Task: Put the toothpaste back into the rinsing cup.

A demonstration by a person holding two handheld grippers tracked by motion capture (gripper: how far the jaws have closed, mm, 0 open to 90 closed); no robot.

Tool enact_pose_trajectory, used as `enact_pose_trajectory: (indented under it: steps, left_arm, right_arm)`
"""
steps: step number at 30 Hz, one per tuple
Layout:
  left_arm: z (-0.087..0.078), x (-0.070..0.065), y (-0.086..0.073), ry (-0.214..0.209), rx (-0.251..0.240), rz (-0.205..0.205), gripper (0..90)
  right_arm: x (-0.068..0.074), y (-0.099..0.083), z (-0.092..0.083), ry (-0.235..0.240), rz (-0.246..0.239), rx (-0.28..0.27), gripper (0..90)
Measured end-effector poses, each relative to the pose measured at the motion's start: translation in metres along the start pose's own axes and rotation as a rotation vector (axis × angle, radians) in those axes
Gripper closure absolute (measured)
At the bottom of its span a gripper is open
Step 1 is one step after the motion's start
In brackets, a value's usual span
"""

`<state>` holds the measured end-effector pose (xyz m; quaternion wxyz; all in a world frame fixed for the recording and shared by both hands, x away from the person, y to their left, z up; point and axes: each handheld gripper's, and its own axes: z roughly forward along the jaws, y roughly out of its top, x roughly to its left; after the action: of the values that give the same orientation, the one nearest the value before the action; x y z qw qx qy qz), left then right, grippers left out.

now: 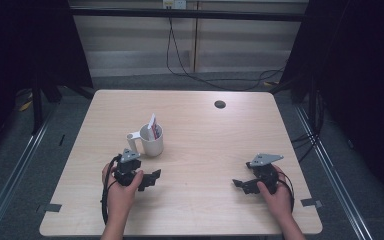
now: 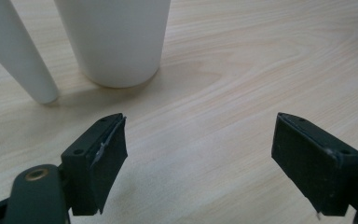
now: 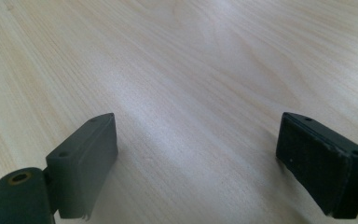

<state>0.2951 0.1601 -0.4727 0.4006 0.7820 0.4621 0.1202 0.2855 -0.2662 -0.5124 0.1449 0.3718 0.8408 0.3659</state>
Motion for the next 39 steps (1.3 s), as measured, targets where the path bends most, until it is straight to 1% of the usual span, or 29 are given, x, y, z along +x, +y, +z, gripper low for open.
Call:
enact_pose_trajectory:
  steps: [1, 4, 12, 16, 20, 21, 22, 24, 26, 28, 32, 33, 36, 39]
  left_arm:
    - [0.0, 0.001, -0.001, 0.0, 0.008, 0.007, 18.2]
    - [0.003, 0.001, -0.006, 0.001, 0.013, -0.004, 18.6]
    - [0.008, -0.001, -0.012, 0.007, 0.023, -0.001, 19.1]
    - [0.011, -0.001, -0.016, 0.022, 0.045, 0.017, 19.1]
    - [0.013, -0.001, -0.019, 0.026, 0.051, 0.011, 19.1]
    - [0.014, -0.001, -0.019, 0.033, 0.05, 0.013, 19.1]
    - [0.015, -0.001, -0.02, 0.039, 0.056, 0.019, 19.1]
    - [0.016, -0.001, -0.021, 0.038, 0.061, 0.021, 19.1]
    - [0.017, -0.002, -0.022, 0.05, 0.066, 0.032, 19.1]
    - [0.018, -0.002, -0.023, 0.047, 0.069, 0.032, 19.1]
    - [0.019, -0.003, -0.024, 0.058, 0.062, 0.047, 18.8]
    - [0.019, -0.003, -0.024, 0.061, 0.064, 0.052, 18.8]
    - [0.019, -0.003, -0.026, 0.075, 0.065, 0.09, 18.2]
    - [0.02, -0.004, -0.028, 0.077, 0.053, 0.093, 17.5]
  right_arm:
    - [0.0, 0.0, 0.0, 0.0, 0.0, 0.0, 12.1]
    - [0.0, 0.0, 0.0, 0.0, 0.0, 0.0, 12.1]
    - [0.0, 0.0, 0.0, 0.0, 0.0, 0.0, 12.1]
    - [0.0, 0.0, 0.0, 0.0, 0.0, 0.0, 12.1]
    - [0.0, 0.0, 0.0, 0.0, 0.0, 0.0, 12.1]
    - [0.0, 0.0, 0.0, 0.0, 0.0, 0.0, 12.1]
    - [0.0, 0.0, 0.0, 0.0, 0.0, 0.0, 12.1]
    - [0.0, 0.0, 0.0, 0.0, 0.0, 0.0, 12.0]
    - [0.0, 0.0, 0.0, 0.0, 0.0, 0.0, 12.1]
    - [0.0, 0.0, 0.0, 0.0, 0.0, 0.0, 12.1]
    - [0.0, 0.0, 0.0, 0.0, 0.0, 0.0, 12.1]
    - [0.0, 0.0, 0.0, 0.0, 0.0, 0.0, 12.1]
    - [0.0, 0.0, 0.0, 0.0, 0.0, 0.0, 12.0]
    - [0.0, 0.0, 0.0, 0.0, 0.0, 0.0, 12.1]
